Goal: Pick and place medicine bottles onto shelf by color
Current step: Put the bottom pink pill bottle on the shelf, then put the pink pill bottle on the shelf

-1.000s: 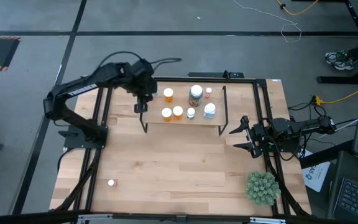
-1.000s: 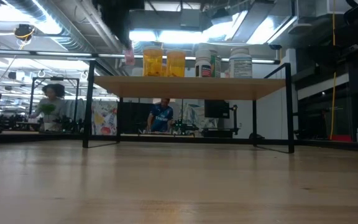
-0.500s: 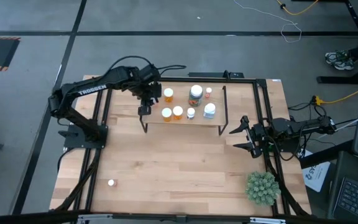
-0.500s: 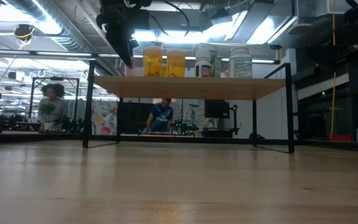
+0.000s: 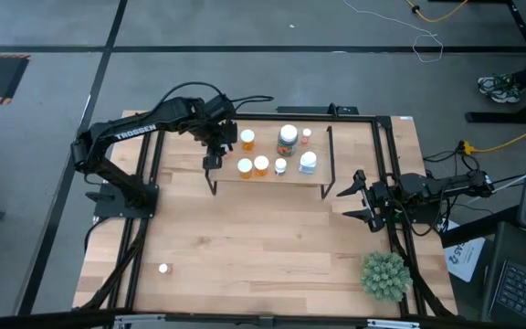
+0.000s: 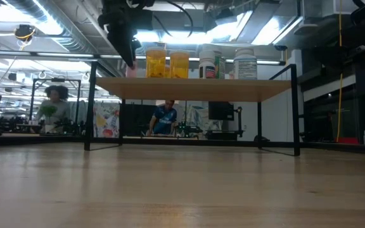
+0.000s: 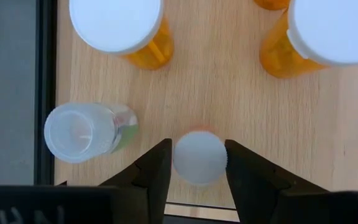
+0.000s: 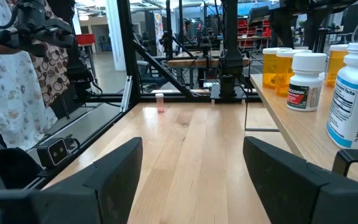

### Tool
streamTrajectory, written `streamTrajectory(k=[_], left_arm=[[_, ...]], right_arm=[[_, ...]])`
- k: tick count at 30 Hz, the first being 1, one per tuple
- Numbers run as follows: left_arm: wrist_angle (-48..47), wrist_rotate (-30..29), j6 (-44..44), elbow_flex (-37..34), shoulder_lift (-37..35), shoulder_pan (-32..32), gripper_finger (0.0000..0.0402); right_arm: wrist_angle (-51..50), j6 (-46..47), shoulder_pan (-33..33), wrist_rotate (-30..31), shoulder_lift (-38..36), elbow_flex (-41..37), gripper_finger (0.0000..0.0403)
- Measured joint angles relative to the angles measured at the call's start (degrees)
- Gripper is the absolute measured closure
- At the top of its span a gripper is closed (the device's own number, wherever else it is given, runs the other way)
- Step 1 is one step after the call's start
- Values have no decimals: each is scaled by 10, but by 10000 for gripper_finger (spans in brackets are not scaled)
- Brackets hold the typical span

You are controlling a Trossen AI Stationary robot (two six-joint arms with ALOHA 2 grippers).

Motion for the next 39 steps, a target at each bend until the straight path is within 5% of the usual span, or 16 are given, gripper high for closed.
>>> streamTrajectory(k=[26, 39], left_arm=[[47, -23, -4, 29, -15, -25, 235], [-200, 58, -264, 189, -15, -189, 235]], right_arm=[[0, 0, 0, 0, 0, 0, 121], [0, 0, 0, 0, 0, 0, 121]])
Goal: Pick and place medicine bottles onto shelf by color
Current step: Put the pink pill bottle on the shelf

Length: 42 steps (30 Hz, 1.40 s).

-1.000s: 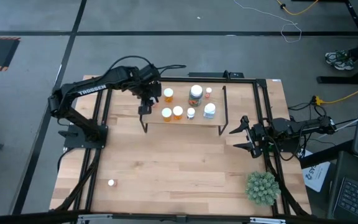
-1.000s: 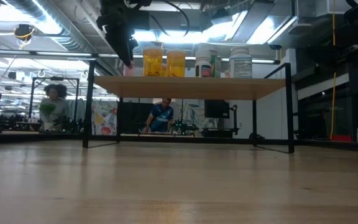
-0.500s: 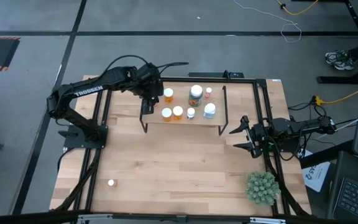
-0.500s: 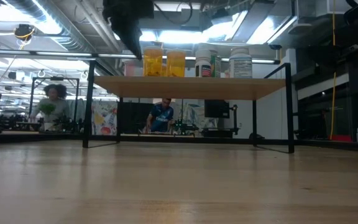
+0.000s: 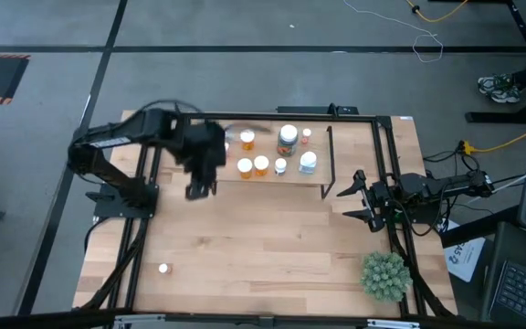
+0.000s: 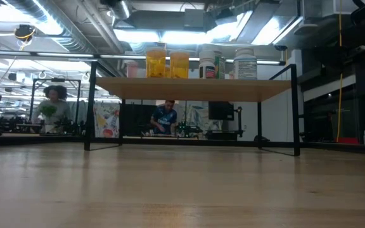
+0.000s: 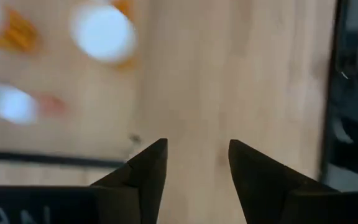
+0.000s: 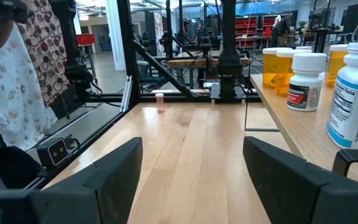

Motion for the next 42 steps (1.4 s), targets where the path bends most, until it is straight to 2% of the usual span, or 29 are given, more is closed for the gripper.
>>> streamTrajectory(k=[5, 13, 25, 31, 37, 40, 42], left_arm=[[-69, -6, -100, -6, 0, -115, 235], [-95, -21, -172, -30, -5, -302, 235], [-95, -264, -307, -32, -54, -544, 246], [-91, -296, -360, -87, -54, -620, 246], [-80, -318, -442, -161, -54, -648, 246], [-38, -297, -474, -199, -54, -655, 246], [0, -249, -475, -224, -54, -659, 246]], right_arm=[[0, 0, 0, 0, 0, 0, 121], [0, 0, 0, 0, 0, 0, 121], [0, 0, 0, 0, 0, 0, 121], [0, 0, 0, 0, 0, 0, 121], [0, 0, 0, 0, 0, 0, 121], [0, 0, 0, 0, 0, 0, 121], [0, 0, 0, 0, 0, 0, 121]])
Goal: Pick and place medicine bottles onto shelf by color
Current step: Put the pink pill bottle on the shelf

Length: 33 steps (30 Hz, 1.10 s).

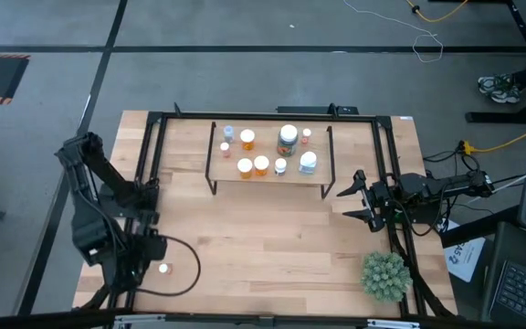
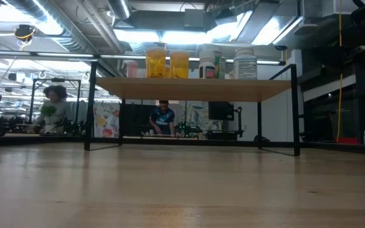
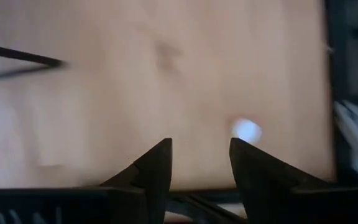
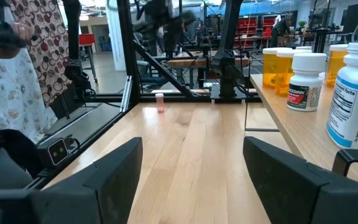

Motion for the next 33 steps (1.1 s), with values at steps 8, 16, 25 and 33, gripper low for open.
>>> streamTrajectory(k=[8, 16, 25, 33], left_arm=[[130, 77, 0, -100, 0, -1, 246], [140, 78, -26, -114, 0, 12, 243], [142, 67, -10, -120, 24, 6, 198], [181, 67, -12, -148, 56, -8, 179]], right_arm=[[0, 0, 0, 0, 0, 0, 121], [0, 0, 0, 0, 0, 0, 121], [0, 0, 0, 0, 0, 0, 121], [0, 0, 0, 0, 0, 0, 121]])
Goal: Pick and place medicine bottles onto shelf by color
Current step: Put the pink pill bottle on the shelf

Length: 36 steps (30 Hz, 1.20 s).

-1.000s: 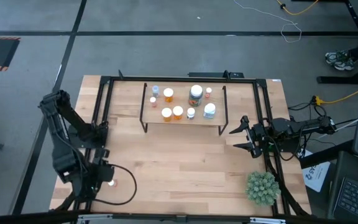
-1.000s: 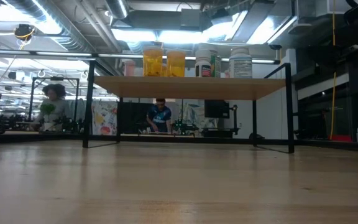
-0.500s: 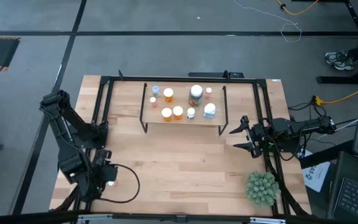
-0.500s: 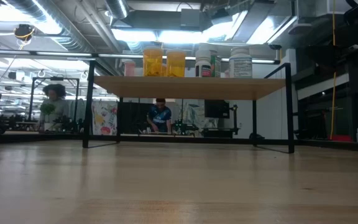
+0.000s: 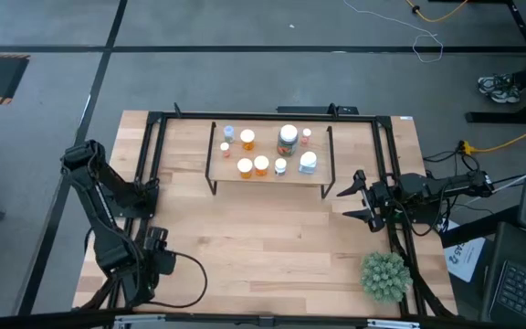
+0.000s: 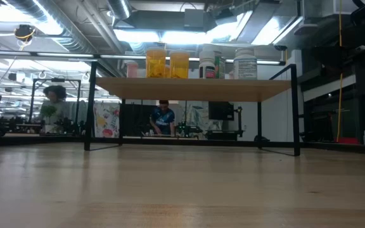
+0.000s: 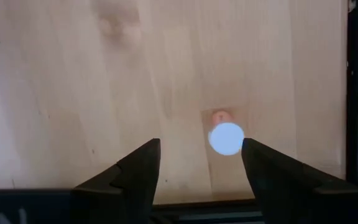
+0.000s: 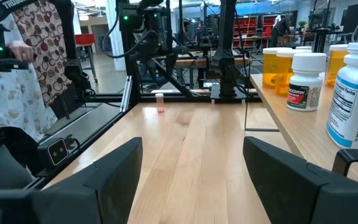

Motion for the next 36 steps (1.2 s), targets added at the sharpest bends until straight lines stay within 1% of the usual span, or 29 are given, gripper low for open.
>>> streamTrajectory(k=[8, 14, 18, 21, 30, 36], left_arm=[[9, 1, -3, 0, 25, -20, 179], [46, 10, -3, -16, 43, -22, 179], [90, 30, -4, -39, 50, -22, 179], [118, 30, -4, -62, 50, -22, 179], [129, 31, -18, -102, 50, -22, 179], [185, 31, -18, -120, 50, -22, 179]], right_arm=[[0, 0, 0, 0, 0, 0, 121], [0, 0, 0, 0, 0, 0, 121], [0, 0, 0, 0, 0, 0, 121], [0, 0, 0, 0, 0, 0, 121], [0, 0, 0, 0, 0, 0, 121], [0, 0, 0, 0, 0, 0, 121]])
